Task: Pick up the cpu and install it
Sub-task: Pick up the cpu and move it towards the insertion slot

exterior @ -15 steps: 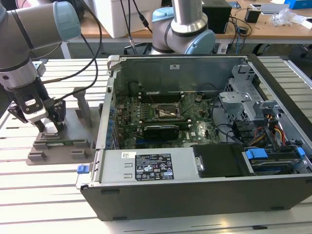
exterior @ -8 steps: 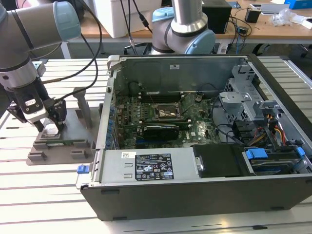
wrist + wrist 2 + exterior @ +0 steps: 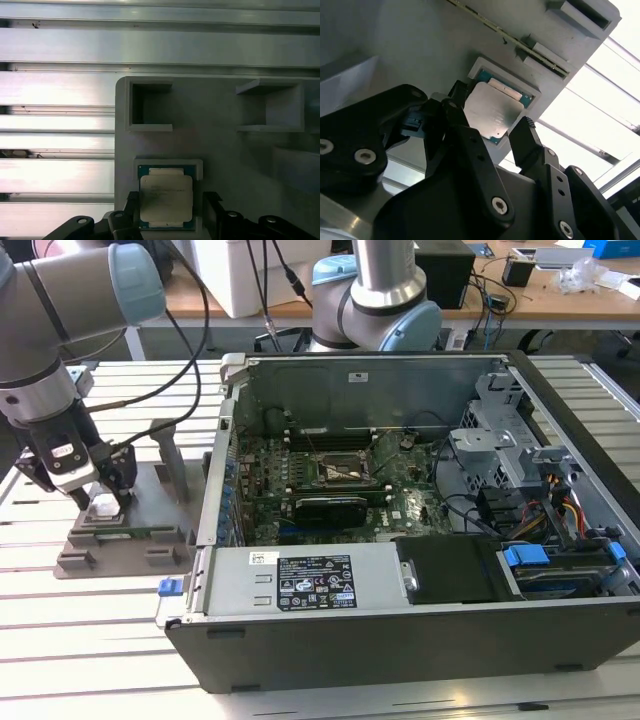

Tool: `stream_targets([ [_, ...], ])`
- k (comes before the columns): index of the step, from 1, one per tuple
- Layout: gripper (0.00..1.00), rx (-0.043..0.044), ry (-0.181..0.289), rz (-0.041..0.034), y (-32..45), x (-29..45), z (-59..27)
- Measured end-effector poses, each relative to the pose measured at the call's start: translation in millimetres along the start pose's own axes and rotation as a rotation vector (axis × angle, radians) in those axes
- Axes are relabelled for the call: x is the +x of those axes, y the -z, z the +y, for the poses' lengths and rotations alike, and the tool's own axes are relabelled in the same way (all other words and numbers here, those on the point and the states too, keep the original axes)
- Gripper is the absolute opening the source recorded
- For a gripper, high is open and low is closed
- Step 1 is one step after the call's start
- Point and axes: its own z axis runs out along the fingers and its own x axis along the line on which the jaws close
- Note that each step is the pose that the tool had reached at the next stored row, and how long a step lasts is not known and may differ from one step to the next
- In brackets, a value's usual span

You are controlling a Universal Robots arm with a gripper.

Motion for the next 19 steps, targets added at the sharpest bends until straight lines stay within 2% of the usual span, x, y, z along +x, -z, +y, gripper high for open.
stream_targets([
  [5,0.62,0.0003,0.0,-0.0001,-0.1,0.2,0.1],
  [8,0.62,0.013,0.0,0.0002,-2.8,0.3,0.4],
  [15,0.63,0.0184,0.0,0.0003,-2.8,0.3,0.4],
  [16,0.69,0.0192,0.0,0.0003,-2.8,0.3,0.4],
  [18,0.69,0.0185,0.0,0.0003,-3.3,0.3,0.4],
  [19,0.69,0.0122,0.0,0.0001,-4.8,0.3,0.5],
])
